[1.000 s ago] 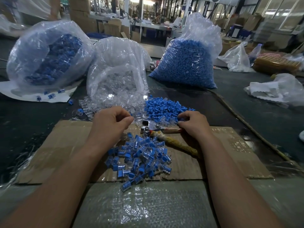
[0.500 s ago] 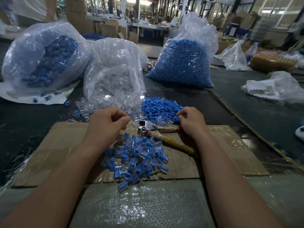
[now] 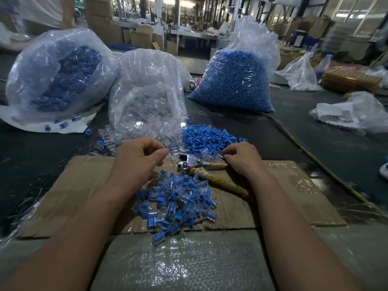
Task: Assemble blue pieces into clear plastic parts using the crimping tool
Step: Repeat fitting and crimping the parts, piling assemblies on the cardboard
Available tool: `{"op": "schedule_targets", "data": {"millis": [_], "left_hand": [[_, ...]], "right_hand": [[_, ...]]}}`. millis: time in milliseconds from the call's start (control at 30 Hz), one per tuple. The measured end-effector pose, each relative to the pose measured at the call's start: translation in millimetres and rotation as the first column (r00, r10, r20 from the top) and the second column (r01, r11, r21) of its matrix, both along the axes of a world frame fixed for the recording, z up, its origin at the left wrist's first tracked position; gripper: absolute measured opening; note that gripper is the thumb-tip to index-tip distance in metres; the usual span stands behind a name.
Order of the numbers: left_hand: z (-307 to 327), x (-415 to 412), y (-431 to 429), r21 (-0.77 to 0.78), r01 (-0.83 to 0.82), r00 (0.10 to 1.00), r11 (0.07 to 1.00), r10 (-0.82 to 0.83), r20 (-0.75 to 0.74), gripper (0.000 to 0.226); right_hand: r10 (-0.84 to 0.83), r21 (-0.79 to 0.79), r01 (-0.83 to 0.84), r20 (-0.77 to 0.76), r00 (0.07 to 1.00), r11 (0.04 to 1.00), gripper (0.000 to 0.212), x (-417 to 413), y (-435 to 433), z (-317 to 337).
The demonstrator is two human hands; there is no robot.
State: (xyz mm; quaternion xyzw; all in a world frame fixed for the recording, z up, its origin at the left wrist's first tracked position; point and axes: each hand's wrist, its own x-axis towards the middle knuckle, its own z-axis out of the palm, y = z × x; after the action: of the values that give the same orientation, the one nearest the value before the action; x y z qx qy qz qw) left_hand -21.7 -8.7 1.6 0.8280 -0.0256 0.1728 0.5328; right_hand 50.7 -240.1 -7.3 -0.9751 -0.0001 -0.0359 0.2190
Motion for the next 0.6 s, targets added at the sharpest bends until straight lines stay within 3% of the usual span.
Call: {"op": "schedule_targets", "data": {"millis": [100,233,433,600], "left_hand": [[0.6,-1.0,-0.1,-0.031,0.007,1.000,0.999,-0.007,0.003,0.015],[3.5,-2.8,0.8,-0.140,0.053,0.999,0.989,-0.052,0.010,0.022],[8.3,-4.1,0.7,-0.334,0.149,0.982,0.931,-0.178,-0.058,0.015],[8.2,-4.2,2.9,-0.380,0.180,0.971,0.907,-0.227,-0.082,0.009]], "right_hand": [[-0.032,0.076,0.025,0.096,0.995,0.997,0.016,-1.8,-0.2,0.5],[-0.091,0.378,-0.002,0.228,0.969,0.926,0.024,-11.1,-2.1,14.7],[0.124,0.536,-0.238,0.240,0.963,0.810,0.022,-42.3,22.6,35.0],[0.281,0.575,-0.394,0.279,0.918,0.717,0.029,-64.8,53.7,39.1]]}}
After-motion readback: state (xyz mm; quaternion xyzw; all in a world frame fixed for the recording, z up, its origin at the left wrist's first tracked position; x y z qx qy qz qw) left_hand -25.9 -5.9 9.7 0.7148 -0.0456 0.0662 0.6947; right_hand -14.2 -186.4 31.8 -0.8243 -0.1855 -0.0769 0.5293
